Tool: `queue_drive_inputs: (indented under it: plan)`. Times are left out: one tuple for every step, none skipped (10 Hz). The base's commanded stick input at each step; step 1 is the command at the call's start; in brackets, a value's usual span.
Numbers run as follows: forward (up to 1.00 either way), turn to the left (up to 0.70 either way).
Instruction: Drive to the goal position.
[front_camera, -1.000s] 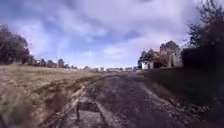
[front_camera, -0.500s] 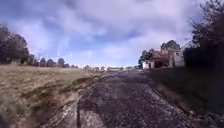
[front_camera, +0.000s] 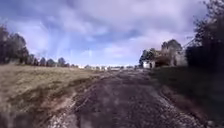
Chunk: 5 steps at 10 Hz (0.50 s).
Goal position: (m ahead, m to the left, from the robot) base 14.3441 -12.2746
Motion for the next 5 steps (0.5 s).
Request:
queue_drive_inputs:
  plan:
    - [0.7,-0.14]
    - [0.7,-0.14]
    - [0.7,-0.14]
    - [0.7,-0.14]
    - [0.7,-0.13]
